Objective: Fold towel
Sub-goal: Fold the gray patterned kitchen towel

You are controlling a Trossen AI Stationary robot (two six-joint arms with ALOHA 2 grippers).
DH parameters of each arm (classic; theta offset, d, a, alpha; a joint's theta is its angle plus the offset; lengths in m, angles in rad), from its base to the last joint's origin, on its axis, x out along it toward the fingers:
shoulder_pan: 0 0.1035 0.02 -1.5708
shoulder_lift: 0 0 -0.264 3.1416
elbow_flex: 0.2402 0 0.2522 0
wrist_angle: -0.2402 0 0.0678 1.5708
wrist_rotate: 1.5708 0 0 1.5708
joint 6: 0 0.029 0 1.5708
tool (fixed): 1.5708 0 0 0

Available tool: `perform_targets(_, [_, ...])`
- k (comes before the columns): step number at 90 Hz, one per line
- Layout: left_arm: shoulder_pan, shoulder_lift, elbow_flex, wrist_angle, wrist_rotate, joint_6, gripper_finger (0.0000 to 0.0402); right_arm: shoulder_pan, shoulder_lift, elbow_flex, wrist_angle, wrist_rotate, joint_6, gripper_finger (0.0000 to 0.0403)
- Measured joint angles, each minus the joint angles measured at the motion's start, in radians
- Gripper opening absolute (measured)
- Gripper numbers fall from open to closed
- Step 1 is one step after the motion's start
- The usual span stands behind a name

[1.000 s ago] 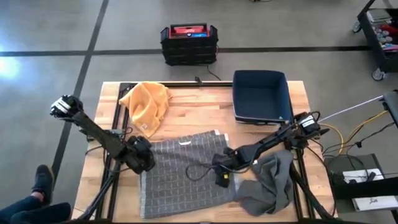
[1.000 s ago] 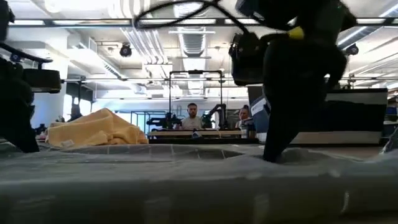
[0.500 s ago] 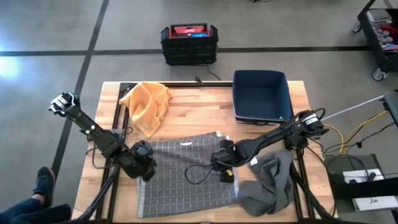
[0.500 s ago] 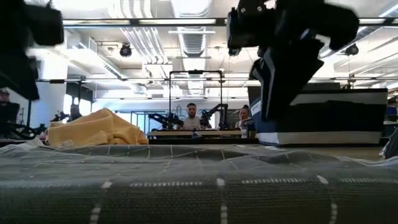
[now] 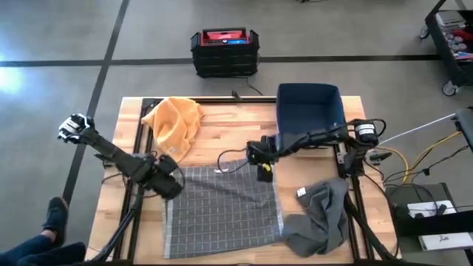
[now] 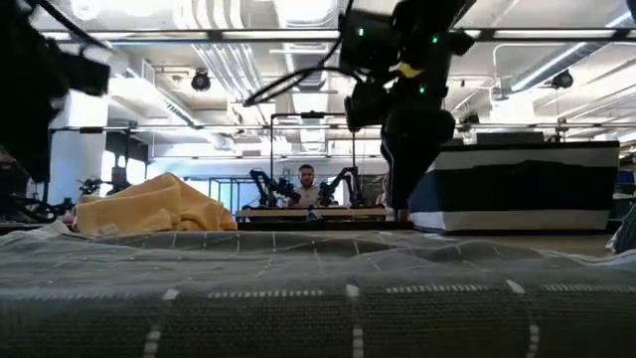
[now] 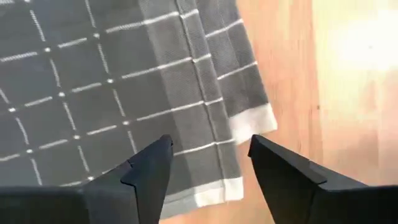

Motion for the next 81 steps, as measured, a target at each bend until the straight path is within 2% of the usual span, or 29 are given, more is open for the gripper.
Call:
perform_targets(8, [0.099, 0.002, -0.047, 0.053, 0.057, 0.109, 0.0162, -0.025, 0.000, -0.008, -0.001, -0.009, -0.041, 0.0218])
perform_targets(21, [0.242, -0.002, -0.101, 0.079, 0.055, 0.201, 0.0199, -0.033, 0.000, -0.017, 0.004, -0.010, -0.064, 0.0227])
perform_targets(41, [0.357, -0.013, -0.169, 0.203, 0.074, 0.337, 0.0205, -0.033, 0.000, -0.063, 0.055, -0.010, -0.086, 0.0230])
perform_targets(55, [0.363, -0.021, -0.187, 0.227, 0.105, 0.366, 0.0173, -0.033, 0.000, -0.076, 0.055, -0.010, -0.093, 0.0220])
perform_targets(81, [0.361, -0.038, -0.174, 0.228, 0.120, 0.406, 0.0052, -0.033, 0.001, -0.076, 0.054, -0.006, -0.146, 0.0197])
